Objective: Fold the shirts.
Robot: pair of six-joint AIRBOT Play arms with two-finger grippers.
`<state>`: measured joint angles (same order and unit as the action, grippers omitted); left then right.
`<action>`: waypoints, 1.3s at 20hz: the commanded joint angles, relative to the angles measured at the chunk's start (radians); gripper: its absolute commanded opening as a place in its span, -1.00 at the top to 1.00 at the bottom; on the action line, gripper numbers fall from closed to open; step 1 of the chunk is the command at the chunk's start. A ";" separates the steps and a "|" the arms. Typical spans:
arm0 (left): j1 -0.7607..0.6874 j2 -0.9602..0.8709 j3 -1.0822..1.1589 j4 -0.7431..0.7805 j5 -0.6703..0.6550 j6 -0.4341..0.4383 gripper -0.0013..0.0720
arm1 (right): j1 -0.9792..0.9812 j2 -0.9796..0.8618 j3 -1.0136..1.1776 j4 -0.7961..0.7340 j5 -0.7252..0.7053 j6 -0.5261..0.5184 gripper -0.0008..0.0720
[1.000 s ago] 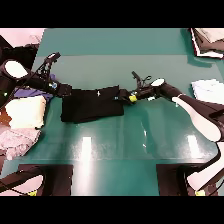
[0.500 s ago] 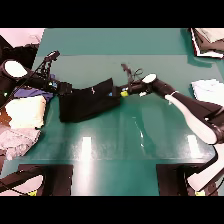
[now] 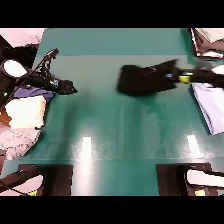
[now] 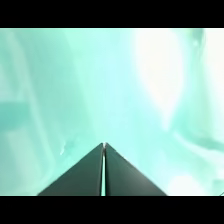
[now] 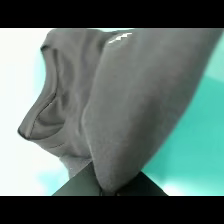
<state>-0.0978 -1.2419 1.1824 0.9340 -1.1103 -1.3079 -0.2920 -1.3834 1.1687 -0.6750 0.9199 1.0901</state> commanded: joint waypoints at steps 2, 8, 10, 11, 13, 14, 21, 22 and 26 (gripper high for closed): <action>0.000 0.000 0.001 -0.055 0.050 -0.002 0.88 | -0.321 0.075 -0.028 -0.059 -0.039 -0.002 0.94; 0.000 0.000 0.001 -0.055 0.055 -0.002 0.88 | -0.449 0.075 -0.021 0.014 -0.161 -0.013 0.94; 0.000 0.000 0.001 -0.055 0.055 -0.002 0.88 | -0.457 0.075 0.028 0.025 -0.168 -0.028 0.94; 0.000 0.000 0.001 -0.055 0.055 -0.002 0.88 | -0.458 0.075 0.066 0.024 -0.168 -0.029 0.94; 0.000 0.000 0.001 -0.055 0.055 -0.001 0.88 | -0.458 0.075 0.143 0.011 -0.154 -0.028 0.94; 0.000 0.000 0.001 -0.055 0.055 -0.001 0.88 | -0.458 0.075 0.183 -0.011 -0.140 -0.023 0.94; 0.000 0.000 0.001 -0.053 0.054 0.003 0.88 | -0.458 0.078 0.326 -0.248 0.039 0.130 0.94; 0.000 0.000 0.001 -0.053 0.053 0.007 0.88 | -0.458 0.084 0.325 -0.270 0.053 0.143 0.94; 0.000 0.000 0.001 -0.052 0.052 0.007 0.88 | -0.458 0.137 0.322 -0.372 0.085 0.189 0.94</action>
<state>-0.0982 -1.2419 1.1824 0.8806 -1.0573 -1.3037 -0.7494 -1.2751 1.4830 -0.9531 0.9627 1.2304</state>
